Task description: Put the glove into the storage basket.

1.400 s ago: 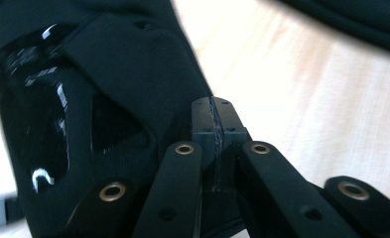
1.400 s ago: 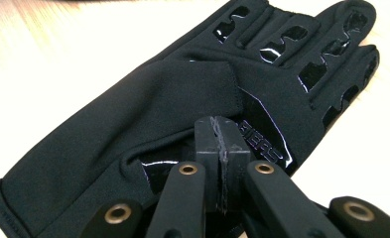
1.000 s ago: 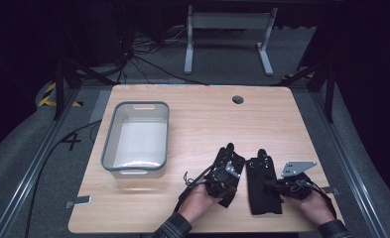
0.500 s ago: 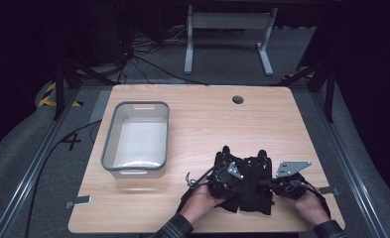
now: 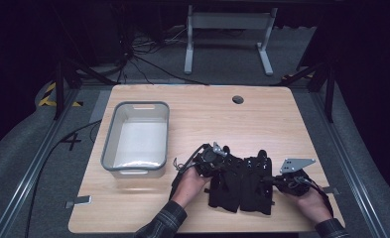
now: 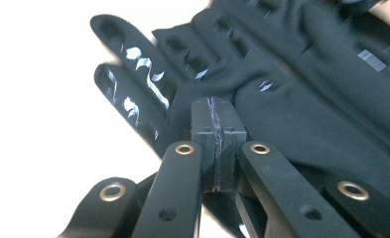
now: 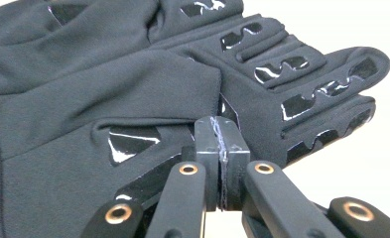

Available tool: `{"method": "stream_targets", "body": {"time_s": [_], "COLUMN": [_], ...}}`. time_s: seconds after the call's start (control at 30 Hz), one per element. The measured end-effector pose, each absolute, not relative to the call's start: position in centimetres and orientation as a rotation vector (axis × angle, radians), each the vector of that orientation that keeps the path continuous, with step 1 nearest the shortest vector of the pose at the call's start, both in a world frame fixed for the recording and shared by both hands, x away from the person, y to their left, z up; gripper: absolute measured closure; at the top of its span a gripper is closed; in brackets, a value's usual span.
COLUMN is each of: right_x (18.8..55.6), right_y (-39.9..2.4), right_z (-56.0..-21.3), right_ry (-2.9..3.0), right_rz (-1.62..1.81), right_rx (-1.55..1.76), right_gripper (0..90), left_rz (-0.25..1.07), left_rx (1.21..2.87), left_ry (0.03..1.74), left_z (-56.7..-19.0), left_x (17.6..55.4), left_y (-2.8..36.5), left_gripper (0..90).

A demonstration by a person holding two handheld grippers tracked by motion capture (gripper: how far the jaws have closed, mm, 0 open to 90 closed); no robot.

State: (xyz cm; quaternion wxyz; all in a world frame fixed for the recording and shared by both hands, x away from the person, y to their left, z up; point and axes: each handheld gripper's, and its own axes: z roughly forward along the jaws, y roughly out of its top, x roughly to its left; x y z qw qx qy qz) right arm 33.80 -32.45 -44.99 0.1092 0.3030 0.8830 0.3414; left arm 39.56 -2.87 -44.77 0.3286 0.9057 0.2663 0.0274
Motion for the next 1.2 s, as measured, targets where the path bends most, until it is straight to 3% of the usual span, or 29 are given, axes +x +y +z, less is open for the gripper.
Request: {"method": "stream_targets", "body": {"time_s": [0.6, 0.83, 1.2], "right_x": [34.6, 34.4, 33.5], "right_y": [-29.8, -29.9, -30.0], "right_z": [-45.3, -44.9, -44.9], "right_ry": [2.647, 2.634, 2.646], "right_rz": [1.039, 1.074, 1.064], "right_rx": [0.780, 0.775, 0.763], "right_gripper": [90.0, 90.0, 90.0], "left_rz": [0.132, 0.116, 0.098], "left_rx": [2.367, 2.280, 2.248], "left_ry": [0.784, 0.809, 0.902], "left_z": [-45.0, -43.8, -45.1], "left_x": [37.2, 35.7, 34.3], "left_y": [-0.4, 0.9, 2.1], "left_gripper": [89.6, 86.2, 58.7]}}
